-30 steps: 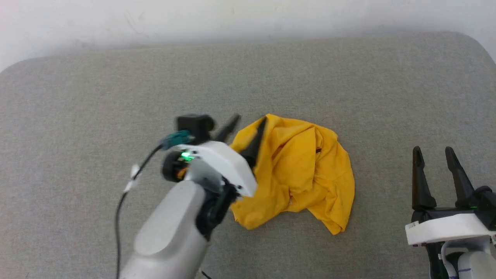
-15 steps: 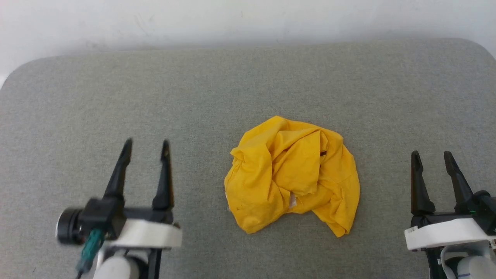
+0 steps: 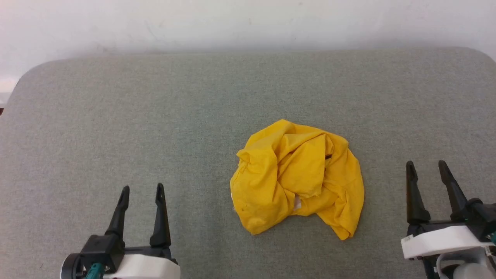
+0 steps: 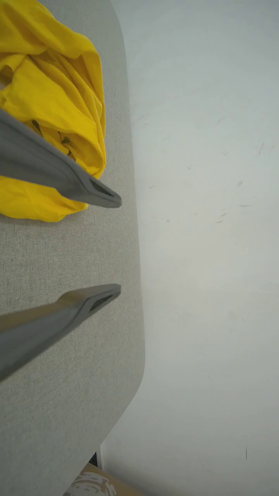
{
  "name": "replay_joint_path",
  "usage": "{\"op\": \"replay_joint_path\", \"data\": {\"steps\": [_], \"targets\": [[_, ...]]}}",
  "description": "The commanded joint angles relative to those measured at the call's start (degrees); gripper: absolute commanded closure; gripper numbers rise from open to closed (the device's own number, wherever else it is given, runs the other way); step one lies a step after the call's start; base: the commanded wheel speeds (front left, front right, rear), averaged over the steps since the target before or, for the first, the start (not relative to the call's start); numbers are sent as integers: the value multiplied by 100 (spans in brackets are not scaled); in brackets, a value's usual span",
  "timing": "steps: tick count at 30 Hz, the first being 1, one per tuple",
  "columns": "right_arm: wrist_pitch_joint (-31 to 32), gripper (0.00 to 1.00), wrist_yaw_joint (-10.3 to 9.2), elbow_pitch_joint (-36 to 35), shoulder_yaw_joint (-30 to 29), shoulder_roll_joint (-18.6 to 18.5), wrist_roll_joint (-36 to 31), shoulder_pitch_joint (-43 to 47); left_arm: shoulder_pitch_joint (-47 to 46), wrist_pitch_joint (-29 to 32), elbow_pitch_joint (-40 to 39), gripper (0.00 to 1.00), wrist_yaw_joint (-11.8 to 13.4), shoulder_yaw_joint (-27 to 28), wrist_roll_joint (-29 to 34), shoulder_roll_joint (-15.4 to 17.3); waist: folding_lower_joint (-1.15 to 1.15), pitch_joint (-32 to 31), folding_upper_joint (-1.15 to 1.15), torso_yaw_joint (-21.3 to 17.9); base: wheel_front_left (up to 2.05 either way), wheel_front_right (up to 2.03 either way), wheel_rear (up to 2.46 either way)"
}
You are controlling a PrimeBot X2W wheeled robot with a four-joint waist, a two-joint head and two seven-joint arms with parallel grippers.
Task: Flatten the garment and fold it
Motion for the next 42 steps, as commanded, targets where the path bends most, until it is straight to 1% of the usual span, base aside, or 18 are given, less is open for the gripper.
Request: {"op": "replay_joint_path", "data": {"steps": [1,4,8,13,16,19,23,25,26,27,28,29,32,35,39,42], "targets": [[-27,0,-6,4,49,10,-101,-68,-70,-26,10,0,-84,76,72,-57,1,26,-1,16,0,0,0],[47,0,-6,72,179,10,-205,-196,-102,-27,-3,0,-188,171,194,-138,1,68,-1,22,0,0,0],[683,0,-6,202,360,10,-353,-477,-108,-27,-33,0,-275,250,337,-240,1,157,-1,25,0,0,0],[1997,0,-6,591,522,-32,-599,-785,-157,-27,-50,0,-365,250,429,-367,1,260,-1,110,0,0,0],[2682,0,-6,854,604,-138,-593,-919,-224,-27,-25,0,-431,236,445,-424,1,326,-1,198,0,0,0],[3223,0,-6,1112,727,-247,-509,-1036,-324,-27,84,0,-540,277,419,-458,1,378,-1,283,0,0,0],[3646,0,-6,1449,950,-355,-427,-1170,-428,-27,228,0,-673,328,408,-499,1,400,-1,407,0,0,0],[3726,0,-6,1648,1079,-392,-381,-1234,-452,-27,286,0,-720,345,412,-518,1,394,-1,462,0,0,0],[3747,2,-6,1748,1121,-392,-361,-1264,-462,-27,310,0,-738,356,415,-526,1,387,-1,487,0,0,0],[3756,53,-6,1837,1172,-397,-361,-1293,-471,-27,332,0,-757,363,418,-533,1,378,-1,513,0,0,0],[3738,75,-6,1901,1207,-394,-354,-1323,-476,-27,354,0,-774,370,423,-539,1,365,-1,538,0,0,0],[3681,100,-6,1939,1215,-382,-340,-1359,-476,-27,372,0,-783,382,430,-545,1,347,-1,557,0,0,0],[3500,100,-6,1984,1264,-362,-310,-1476,-453,-27,377,0,-787,436,444,-558,1,296,-1,576,0,0,0],[3302,100,-6,1922,1297,-420,-299,-1633,-424,-27,385,0,-789,470,459,-568,1,249,-1,564,0,0,0],[3044,100,-6,1746,1241,-602,-338,-1971,-418,-27,393,0,-787,505,445,-577,1,202,-1,499,0,0,0],[2914,100,-6,1672,1042,-791,-408,-2207,-430,-27,397,0,-790,495,441,-581,1,194,-1,472,0,0,0]]}}
